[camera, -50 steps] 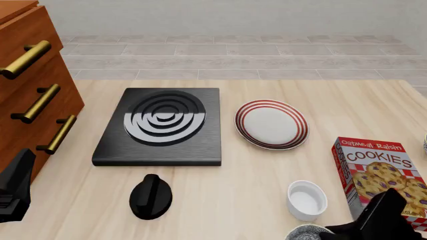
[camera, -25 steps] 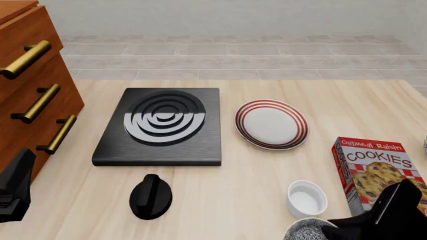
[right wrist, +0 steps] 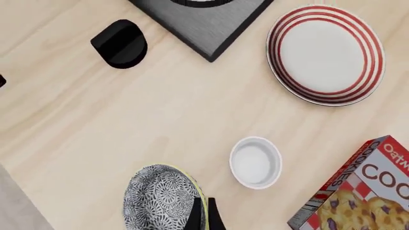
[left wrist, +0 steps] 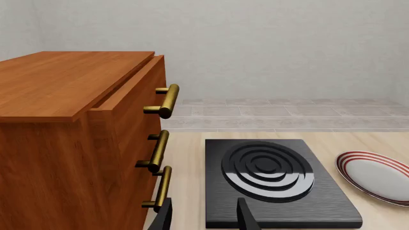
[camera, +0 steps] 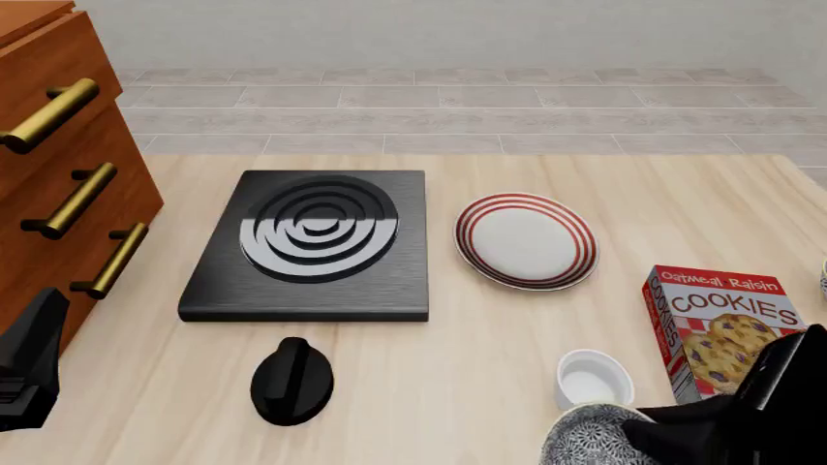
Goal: Pick the akita bowl next to the ramekin and place it on the plate.
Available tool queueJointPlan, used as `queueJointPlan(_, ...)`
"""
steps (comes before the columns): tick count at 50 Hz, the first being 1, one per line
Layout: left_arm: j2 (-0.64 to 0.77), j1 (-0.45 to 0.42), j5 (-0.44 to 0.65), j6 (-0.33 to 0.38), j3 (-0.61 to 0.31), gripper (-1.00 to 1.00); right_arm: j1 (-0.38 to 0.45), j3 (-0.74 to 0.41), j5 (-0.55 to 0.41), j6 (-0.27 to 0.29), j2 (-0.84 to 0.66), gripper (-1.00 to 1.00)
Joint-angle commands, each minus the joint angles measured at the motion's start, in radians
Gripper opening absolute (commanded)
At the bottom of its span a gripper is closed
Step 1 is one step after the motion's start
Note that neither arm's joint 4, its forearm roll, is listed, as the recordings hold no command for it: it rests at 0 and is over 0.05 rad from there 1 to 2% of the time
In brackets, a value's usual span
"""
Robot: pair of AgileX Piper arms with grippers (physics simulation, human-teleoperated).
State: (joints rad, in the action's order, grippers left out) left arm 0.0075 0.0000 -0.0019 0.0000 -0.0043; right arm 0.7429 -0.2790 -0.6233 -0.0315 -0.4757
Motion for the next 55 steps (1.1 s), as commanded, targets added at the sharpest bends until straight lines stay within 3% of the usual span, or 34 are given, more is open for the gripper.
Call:
queueJointPlan(1,0.0,0.0,0.0,0.0,0.0,1.0,0.002,-0.044,-0.034,-0.041,0.037,-1.0)
queueJointPlan(23,0.0,0.0,0.0,0.0,0.0,1.0,-0.022,-0.091,-0.041,-0.124,0.053,-1.0)
queueJointPlan(31,0.0,0.0,0.0,0.0,0.0,1.0,-0.031,-0.103,-0.058,-0.181,0.074,-1.0)
queueJointPlan(55,0.0,0.0,0.0,0.0,0.0,1.0,-0.056,-0.153,-0.046,-0.261,0.058,-1.0)
